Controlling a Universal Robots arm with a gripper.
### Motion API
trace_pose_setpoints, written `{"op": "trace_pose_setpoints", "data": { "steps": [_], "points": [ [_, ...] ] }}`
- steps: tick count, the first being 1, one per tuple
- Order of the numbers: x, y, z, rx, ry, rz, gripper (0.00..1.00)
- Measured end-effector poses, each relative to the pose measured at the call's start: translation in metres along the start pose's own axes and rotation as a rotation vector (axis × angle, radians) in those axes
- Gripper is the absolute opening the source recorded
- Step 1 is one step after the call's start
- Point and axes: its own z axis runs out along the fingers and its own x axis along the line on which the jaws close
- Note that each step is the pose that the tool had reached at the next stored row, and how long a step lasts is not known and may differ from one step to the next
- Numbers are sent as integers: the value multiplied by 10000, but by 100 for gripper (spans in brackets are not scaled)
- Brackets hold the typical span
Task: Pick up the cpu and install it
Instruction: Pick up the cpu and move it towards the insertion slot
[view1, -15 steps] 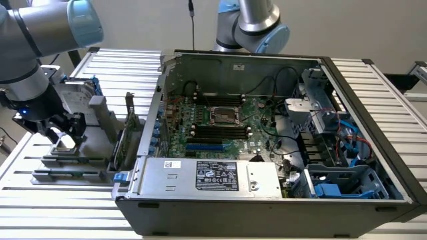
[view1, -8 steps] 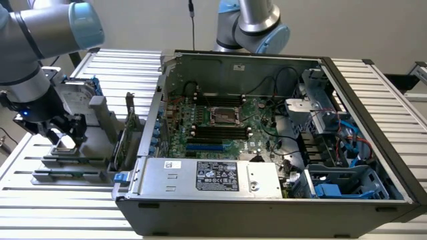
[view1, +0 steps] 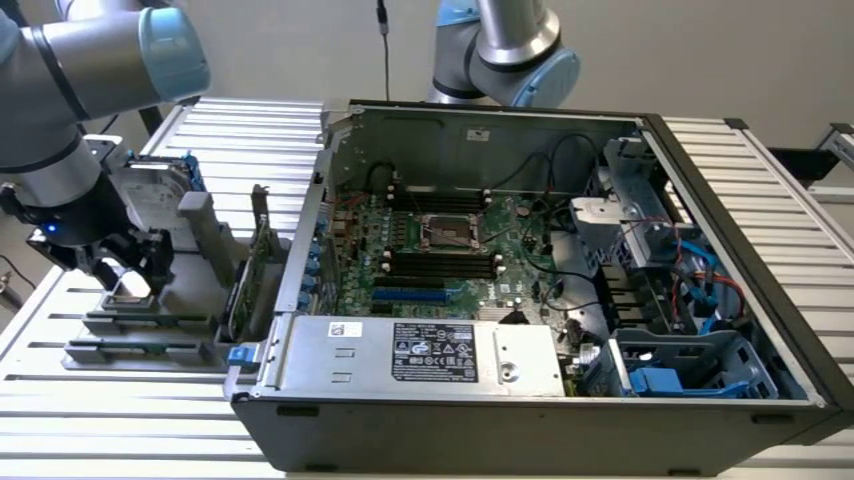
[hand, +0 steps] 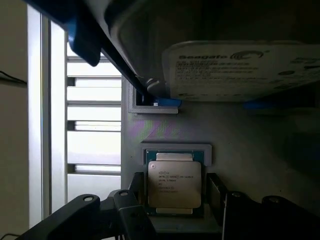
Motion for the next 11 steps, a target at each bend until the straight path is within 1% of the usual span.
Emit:
{"op": "trace_pose_setpoints", "data": {
  "steps": [6,11],
  "points": [
    [0,-6,12,2,19,1,62],
    [-2,-7,22,2,20,1,62]
  ]
}}
